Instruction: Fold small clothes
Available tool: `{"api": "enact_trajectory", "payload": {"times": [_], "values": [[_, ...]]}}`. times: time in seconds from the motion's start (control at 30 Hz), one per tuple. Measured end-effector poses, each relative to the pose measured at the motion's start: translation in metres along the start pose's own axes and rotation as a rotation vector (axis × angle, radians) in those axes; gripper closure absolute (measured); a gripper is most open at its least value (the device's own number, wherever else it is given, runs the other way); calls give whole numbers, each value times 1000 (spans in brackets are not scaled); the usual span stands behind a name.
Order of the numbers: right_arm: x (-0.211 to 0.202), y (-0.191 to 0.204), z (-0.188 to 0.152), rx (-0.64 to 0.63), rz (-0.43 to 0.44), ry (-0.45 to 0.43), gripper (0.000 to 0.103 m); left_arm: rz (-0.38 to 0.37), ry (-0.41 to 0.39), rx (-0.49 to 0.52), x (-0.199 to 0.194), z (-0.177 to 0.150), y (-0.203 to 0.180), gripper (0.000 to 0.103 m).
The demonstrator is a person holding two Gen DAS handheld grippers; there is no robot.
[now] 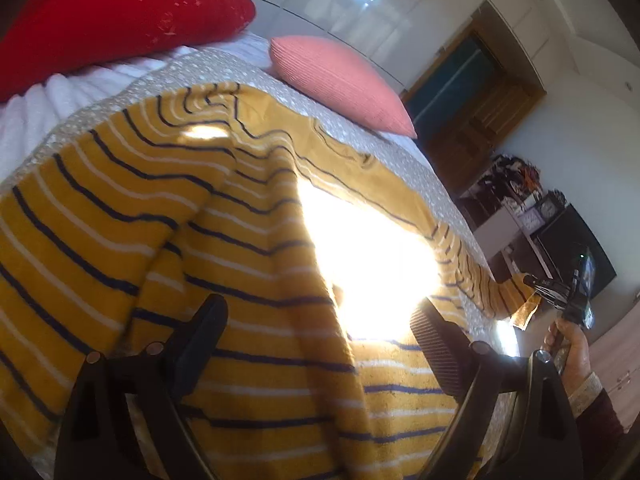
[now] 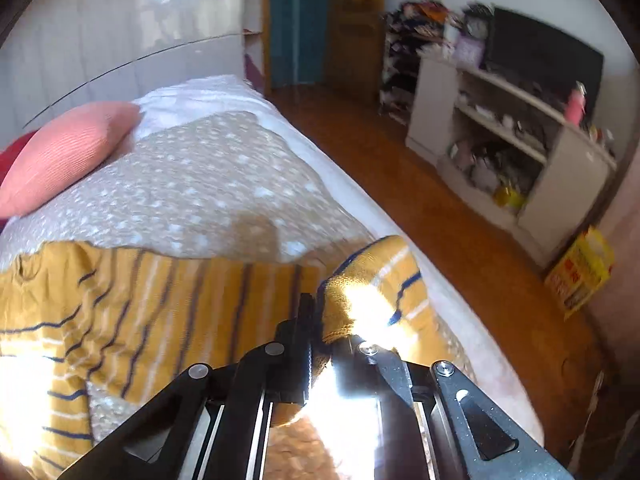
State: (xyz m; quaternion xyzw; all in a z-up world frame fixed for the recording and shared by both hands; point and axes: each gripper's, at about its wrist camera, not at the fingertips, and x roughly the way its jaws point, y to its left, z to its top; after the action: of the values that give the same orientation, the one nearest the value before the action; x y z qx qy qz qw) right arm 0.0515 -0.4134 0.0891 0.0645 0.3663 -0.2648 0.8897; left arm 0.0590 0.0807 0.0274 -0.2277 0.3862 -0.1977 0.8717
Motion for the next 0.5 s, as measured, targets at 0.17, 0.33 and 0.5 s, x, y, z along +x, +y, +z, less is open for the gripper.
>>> {"api": "enact_trajectory", "payload": {"times": [0.17,0.33,0.5], "values": [[-49,122,11,-170,334,-33,96,153,-150,-51,-37,23,29,12],[-55,218,-26,-279,575,110,95,240,-211,-69,-49,30,47,12],[-25,194,-55,-157,599,217,92,218,-207,-41,-48,32,42,12]]}}
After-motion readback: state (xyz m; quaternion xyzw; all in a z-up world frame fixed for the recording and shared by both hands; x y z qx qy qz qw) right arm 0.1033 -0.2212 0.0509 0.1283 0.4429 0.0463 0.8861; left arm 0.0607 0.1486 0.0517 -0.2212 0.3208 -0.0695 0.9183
